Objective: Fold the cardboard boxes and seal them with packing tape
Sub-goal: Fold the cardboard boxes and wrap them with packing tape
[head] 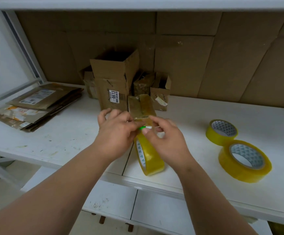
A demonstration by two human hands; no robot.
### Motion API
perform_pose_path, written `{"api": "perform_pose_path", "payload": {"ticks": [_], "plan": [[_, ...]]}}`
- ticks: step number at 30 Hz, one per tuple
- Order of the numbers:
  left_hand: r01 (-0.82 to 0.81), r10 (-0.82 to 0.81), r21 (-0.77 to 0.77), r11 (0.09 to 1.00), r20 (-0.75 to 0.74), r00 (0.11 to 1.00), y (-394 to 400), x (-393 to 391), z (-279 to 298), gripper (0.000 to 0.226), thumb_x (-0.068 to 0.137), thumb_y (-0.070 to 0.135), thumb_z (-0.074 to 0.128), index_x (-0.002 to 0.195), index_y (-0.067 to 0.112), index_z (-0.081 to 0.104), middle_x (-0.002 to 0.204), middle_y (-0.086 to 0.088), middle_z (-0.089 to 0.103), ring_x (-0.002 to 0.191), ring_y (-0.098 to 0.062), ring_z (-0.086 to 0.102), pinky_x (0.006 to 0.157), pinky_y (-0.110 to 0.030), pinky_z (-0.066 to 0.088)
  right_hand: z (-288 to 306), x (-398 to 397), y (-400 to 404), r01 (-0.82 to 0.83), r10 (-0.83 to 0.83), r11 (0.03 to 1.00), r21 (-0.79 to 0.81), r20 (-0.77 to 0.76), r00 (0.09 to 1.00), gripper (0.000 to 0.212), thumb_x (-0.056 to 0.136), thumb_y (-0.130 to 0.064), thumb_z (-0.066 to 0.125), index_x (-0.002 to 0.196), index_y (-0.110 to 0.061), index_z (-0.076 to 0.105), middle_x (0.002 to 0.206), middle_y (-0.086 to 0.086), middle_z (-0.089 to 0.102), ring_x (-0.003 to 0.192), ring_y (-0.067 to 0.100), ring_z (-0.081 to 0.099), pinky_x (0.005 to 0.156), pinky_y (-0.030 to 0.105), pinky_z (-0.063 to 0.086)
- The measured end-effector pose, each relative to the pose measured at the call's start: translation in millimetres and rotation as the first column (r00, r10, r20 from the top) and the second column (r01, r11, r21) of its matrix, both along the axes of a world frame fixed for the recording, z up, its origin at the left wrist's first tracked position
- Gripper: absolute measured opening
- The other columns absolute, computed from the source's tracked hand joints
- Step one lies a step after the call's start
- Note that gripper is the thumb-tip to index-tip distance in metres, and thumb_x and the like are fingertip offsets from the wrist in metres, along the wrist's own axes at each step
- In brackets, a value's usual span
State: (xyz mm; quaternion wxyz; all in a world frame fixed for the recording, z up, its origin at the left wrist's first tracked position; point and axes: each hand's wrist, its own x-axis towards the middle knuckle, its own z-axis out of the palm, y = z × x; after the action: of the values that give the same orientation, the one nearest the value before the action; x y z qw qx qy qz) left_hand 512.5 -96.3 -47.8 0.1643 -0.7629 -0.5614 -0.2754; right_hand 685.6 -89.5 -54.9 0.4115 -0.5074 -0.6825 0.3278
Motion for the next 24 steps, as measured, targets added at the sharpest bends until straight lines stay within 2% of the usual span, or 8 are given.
{"api": "perform_pose_path", "payload": {"ticks": [3, 6, 9, 11, 16, 19, 21, 24], "plan": [[0.015, -0.015, 0.027, 1.0, 0.006, 1.0, -2.2, 7.0, 0.9, 0.023, 0.076, 0.03, 0.066, 0.095, 0.03, 0.078, 0.081, 0.008, 0.067, 0.091, -0.029, 0.062, 0.099, -0.043, 0.019, 3.2, -1.8, 3.4, -0.058, 0.053, 0.997, 0.051, 0.09, 0.994, 0.033, 0.089, -0.033, 0.07, 0.121, -0.033, 0.069, 0.118, -0.009, 0.065, 0.112, 0.013, 0.058, 0.101, 0.035, 0.046], [-0.089, 0.087, 0.016, 0.996, 0.077, 0.993, -4.3, 9.0, 2.6, 0.028, 0.079, 0.045, 0.07, 0.103, 0.031, 0.073, 0.093, 0.009, 0.069, 0.101, -0.026, 0.061, 0.099, -0.04, 0.018, 4.2, 3.2, 8.4, -0.025, 0.011, 0.995, 0.098, 0.142, 0.99, 0.02, 0.091, -0.027, 0.067, 0.109, -0.028, 0.075, 0.104, -0.007, 0.071, 0.098, 0.015, 0.063, 0.093, 0.038, 0.049], [-0.304, 0.342, -0.186, 0.934, 0.223, 0.913, -6.2, 4.5, 1.4, 0.062, 0.072, 0.066, 0.072, 0.122, 0.033, 0.059, 0.112, 0.009, 0.06, 0.114, -0.019, 0.052, 0.096, -0.038, 0.02, 0.6, 18.0, 12.7, 0.05, -0.054, 0.996, 0.079, 0.052, 0.997, 0.014, 0.093, -0.028, 0.063, 0.101, -0.031, 0.074, 0.084, -0.01, 0.068, 0.078, 0.012, 0.061, 0.072, 0.029, 0.047], [-0.333, 0.436, -0.329, 0.884, 0.323, 0.84, -8.4, 5.0, 1.1, 0.067, 0.069, 0.074, 0.068, 0.122, 0.034, 0.055, 0.108, 0.013, 0.057, 0.108, -0.014, 0.053, 0.091, -0.038, 0.024, -4.9, 31.1, 17.4, 0.098, -0.098, 0.995, 0.022, -0.017, 0.995, 0.01, 0.094, -0.026, 0.06, 0.094, -0.033, 0.068, 0.068, -0.012, 0.059, 0.062, 0.007, 0.052, 0.057, 0.025, 0.037], [-0.038, 0.481, -0.613, 0.789, 0.579, 0.658, -11.8, 19.3, -3.3, 0.064, 0.06, 0.08, 0.063, 0.107, 0.037, 0.058, 0.093, 0.013, 0.063, 0.092, -0.007, 0.061, 0.097, -0.041, 0.04, -10.4, 48.8, 22.6, 0.118, -0.121, 0.991, -0.057, -0.044, 0.992, 0.006, 0.094, -0.027, 0.057, 0.089, -0.028, 0.059, 0.077, -0.002, 0.068, 0.054, 0.013, 0.049, 0.051, 0.029, 0.037], [0.141, 0.485, -0.64, 0.755, 0.691, 0.536, -11.8, 26.7, -2.7, 0.046, 0.073, 0.062, 0.075, 0.106, 0.032, 0.062, 0.098, 0.002, 0.068, 0.093, -0.015, 0.066, 0.082, -0.03, 0.05, -9.4, 53.4, 23.9, 0.108, -0.113, 0.991, -0.084, -0.053, 0.992, 0.009, 0.092, -0.025, 0.056, 0.084, -0.03, 0.054, 0.085, 0.0, 0.072, 0.062, 0.018, 0.059, 0.054, 0.036, 0.045], [0.207, 0.493, -0.636, 0.743, 0.73, 0.474, -9.1, 28.2, -3.4, 0.032, 0.081, 0.047, 0.076, 0.104, 0.031, 0.062, 0.097, 0.003, 0.07, 0.084, -0.01, 0.068, 0.068, -0.019, 0.045, -7.9, 55.0, 25.9, 0.094, -0.097, 0.992, -0.089, -0.034, 0.995, 0.011, 0.091, -0.024, 0.054, 0.083, -0.032, 0.052, 0.083, 0.0, 0.072, 0.072, 0.02, 0.065, 0.059, 0.041, 0.051], [0.257, 0.515, -0.644, 0.721, 0.745, 0.423, -5.1, 28.7, -4.9, 0.024, 0.083, 0.039, 0.075, 0.102, 0.029, 0.064, 0.092, 0.006, 0.072, 0.082, -0.011, 0.068, 0.068, -0.018, 0.046, -4.3, 53.3, 28.8, 0.035, -0.038, 0.996, -0.08, -0.035, 0.999, 0.012, 0.084, -0.028, 0.047, 0.086, -0.037, 0.054, 0.078, 0.0, 0.069, 0.066, 0.017, 0.062, 0.058, 0.039, 0.049]]}}
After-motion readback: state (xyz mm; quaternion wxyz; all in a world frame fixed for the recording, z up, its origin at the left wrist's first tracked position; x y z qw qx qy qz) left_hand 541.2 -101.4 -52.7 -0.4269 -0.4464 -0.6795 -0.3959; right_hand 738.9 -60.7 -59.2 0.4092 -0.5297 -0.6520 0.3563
